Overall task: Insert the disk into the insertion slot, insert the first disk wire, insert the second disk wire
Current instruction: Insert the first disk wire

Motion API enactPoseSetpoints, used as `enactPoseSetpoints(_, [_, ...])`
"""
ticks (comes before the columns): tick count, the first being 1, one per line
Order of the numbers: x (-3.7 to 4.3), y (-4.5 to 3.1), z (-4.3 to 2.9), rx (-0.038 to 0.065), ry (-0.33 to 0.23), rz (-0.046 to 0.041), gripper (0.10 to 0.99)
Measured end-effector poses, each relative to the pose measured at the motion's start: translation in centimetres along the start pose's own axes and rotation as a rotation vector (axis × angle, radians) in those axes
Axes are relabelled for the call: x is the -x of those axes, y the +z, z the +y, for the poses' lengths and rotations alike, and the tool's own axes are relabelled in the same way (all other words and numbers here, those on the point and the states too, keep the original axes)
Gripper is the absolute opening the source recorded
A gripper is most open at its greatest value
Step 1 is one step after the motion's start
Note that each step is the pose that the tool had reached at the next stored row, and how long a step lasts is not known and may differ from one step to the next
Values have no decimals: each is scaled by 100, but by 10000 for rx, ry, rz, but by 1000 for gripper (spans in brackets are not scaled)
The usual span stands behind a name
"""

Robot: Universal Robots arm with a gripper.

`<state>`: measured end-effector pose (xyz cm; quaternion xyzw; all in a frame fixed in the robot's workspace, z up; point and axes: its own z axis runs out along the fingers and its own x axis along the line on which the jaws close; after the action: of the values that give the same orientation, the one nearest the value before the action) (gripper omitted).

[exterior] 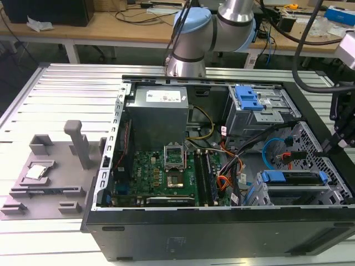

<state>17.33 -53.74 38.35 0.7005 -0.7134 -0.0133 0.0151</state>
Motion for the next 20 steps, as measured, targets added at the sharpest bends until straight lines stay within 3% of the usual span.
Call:
enactPoseSetpoints(1, [9,16,77,0,-1,2,106])
enactPoseSetpoints(5, [83,80,223,0,2,1,106])
enactPoseSetpoints(10, [91,87,224,0,2,0,114])
enactPoseSetpoints(13, [91,95,239,-2,5,0,239])
enactPoseSetpoints(16, [99,155,290,-3,18,6,239])
enactPoseSetpoints(20, [135,238,292,-2,42,4,239])
